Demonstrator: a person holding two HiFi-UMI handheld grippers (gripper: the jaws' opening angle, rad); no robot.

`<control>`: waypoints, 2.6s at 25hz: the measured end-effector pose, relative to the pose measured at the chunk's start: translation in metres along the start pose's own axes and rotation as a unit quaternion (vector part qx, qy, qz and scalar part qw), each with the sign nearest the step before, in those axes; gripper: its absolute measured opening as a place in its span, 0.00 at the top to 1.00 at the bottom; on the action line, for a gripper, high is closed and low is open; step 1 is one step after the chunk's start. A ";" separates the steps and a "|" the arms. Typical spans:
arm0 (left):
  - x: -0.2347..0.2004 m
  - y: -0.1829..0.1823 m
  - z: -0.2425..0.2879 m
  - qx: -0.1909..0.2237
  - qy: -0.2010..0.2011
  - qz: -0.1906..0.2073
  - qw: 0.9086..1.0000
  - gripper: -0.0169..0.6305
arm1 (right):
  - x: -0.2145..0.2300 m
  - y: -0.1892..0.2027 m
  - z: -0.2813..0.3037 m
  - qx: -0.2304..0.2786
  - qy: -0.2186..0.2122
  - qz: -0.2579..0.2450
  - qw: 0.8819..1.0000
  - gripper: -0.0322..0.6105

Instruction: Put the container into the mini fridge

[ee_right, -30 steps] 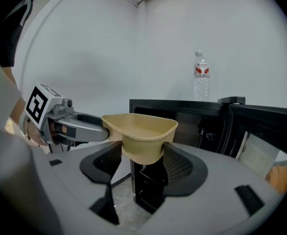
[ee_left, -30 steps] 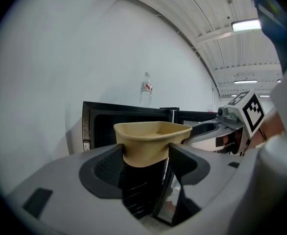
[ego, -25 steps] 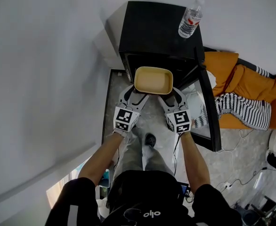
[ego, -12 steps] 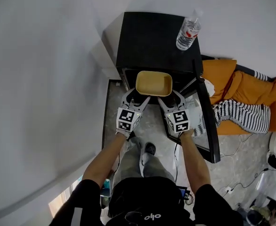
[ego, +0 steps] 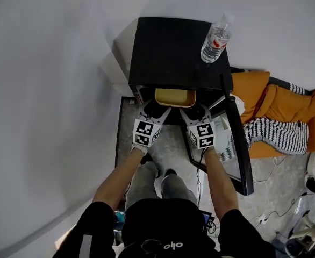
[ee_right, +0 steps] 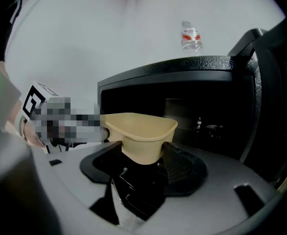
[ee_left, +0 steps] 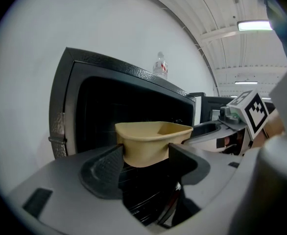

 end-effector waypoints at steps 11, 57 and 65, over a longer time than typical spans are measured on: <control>-0.010 0.010 0.037 -0.002 -0.011 0.005 1.000 0.52 | 0.028 0.009 0.026 0.004 0.017 0.006 1.000 0.52; 0.017 -0.036 -0.035 -0.024 -0.037 0.003 0.999 0.58 | -0.019 -0.023 -0.038 0.012 0.036 0.054 0.998 0.59; 0.058 -0.085 -0.105 0.018 -0.016 -0.010 1.000 0.77 | -0.062 -0.063 -0.099 0.047 0.022 0.051 0.997 0.87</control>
Point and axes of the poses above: the fingertips, and each gripper's own axes: z forward along the fingers, x to its right, y out of its underside, the point moved 1 cm from there along -z, backward along the fingers, and after that the axes turned 9 degrees about -y, right-handed, at the moved point
